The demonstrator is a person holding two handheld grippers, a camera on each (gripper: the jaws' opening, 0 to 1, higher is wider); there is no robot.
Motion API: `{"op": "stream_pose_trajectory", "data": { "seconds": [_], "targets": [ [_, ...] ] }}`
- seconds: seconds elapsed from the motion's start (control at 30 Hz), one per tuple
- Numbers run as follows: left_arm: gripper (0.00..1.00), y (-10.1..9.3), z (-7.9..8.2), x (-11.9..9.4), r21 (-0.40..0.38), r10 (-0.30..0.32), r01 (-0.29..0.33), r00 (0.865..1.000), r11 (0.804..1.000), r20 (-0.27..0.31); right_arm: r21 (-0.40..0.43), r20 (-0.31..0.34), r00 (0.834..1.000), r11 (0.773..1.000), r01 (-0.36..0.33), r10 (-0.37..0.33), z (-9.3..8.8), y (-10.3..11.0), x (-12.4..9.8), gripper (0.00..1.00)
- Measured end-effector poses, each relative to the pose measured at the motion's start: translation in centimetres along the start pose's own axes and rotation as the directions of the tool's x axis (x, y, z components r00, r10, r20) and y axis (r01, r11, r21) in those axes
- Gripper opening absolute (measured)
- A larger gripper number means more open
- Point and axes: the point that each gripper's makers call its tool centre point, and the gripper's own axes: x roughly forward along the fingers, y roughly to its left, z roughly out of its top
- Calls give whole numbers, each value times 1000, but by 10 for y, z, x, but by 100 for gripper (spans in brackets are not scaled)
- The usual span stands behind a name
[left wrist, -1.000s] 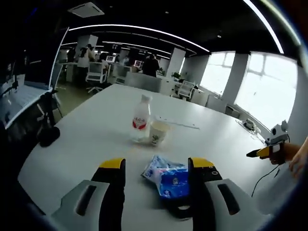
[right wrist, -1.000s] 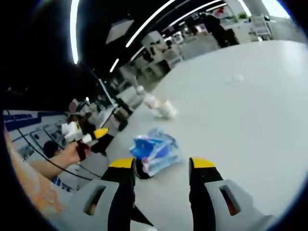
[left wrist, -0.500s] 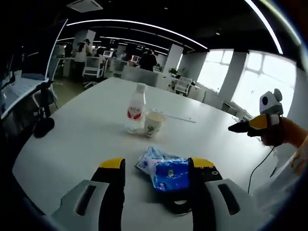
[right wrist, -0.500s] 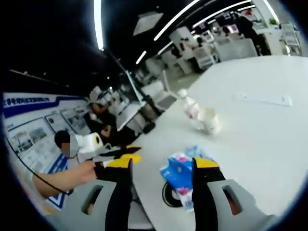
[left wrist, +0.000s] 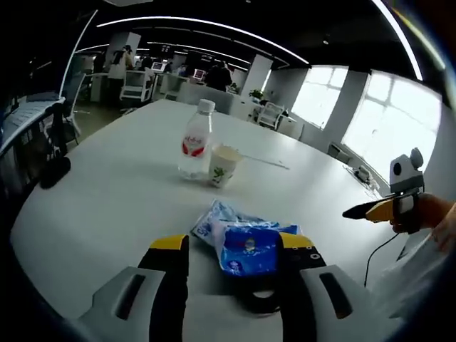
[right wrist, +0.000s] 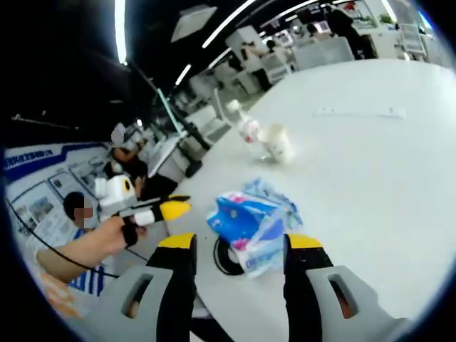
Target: Arrange the tabletop items into an orderly group along one side of the table until the central work area is clear of visible clutter.
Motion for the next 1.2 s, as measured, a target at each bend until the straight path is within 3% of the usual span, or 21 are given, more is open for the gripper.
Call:
{"op": "stream_pose_trajectory", "data": {
  "seconds": [0.13, 0.27, 0.4, 0.57, 0.63, 0.73, 0.83, 0.9, 0.93, 1.0, 1.1, 1.2],
  "targets": [
    [45, 1, -10, 6, -16, 7, -7, 1000, 1000, -19, 109, 27, 999, 994, 20, -23, -1, -14, -2, 46],
    [44, 5, -20, 13, -4, 19, -19, 998, 1000, -58, 86, 5, 1000, 996, 8, -9, -1, -13, 8, 44],
    [40, 10, -31, 24, -35, 30, -33, 995, 999, -97, 63, -54, 998, 998, -24, 28, -7, -4, 32, 43],
    [27, 9, -42, 35, -3, 59, -60, 986, 998, -154, 82, -84, 996, 996, -16, 23, -10, 0, 68, 42],
    [15, 7, -42, 36, 1, 66, -66, 986, 998, -154, 84, -98, 995, 996, -17, 25, -13, 3, 77, 41],
    [2, 8, -44, 36, -10, 84, -86, 984, 996, -159, 39, -160, 987, 999, 5, 2, -25, 0, 89, 38],
    [0, 9, -51, 34, -13, 101, -105, 979, 994, -180, 24, -268, 963, 999, 35, -27, -53, -11, 92, 34],
    [0, 8, -52, 33, -16, 100, -104, 980, 994, -171, 51, -236, 971, 997, 59, -45, -54, -21, 91, 22],
    [0, 8, -51, 33, -17, 99, -104, 981, 994, -169, 101, -207, 978, 994, 36, -15, -50, -17, 90, 15],
    [0, 6, -52, 33, -16, 100, -105, 980, 994, -171, 116, -186, 982, 993, 13, 9, -45, -15, 89, 4],
    [0, 4, -52, 32, -4, 118, -120, 978, 993, -172, 82, -176, 984, 997, 12, 2, -41, -15, 89, 2],
    [0, 4, -48, 29, -17, 138, -142, 980, 990, -146, 104, -171, 985, 995, 10, 8, -40, -14, 91, 0]
  ]
}}
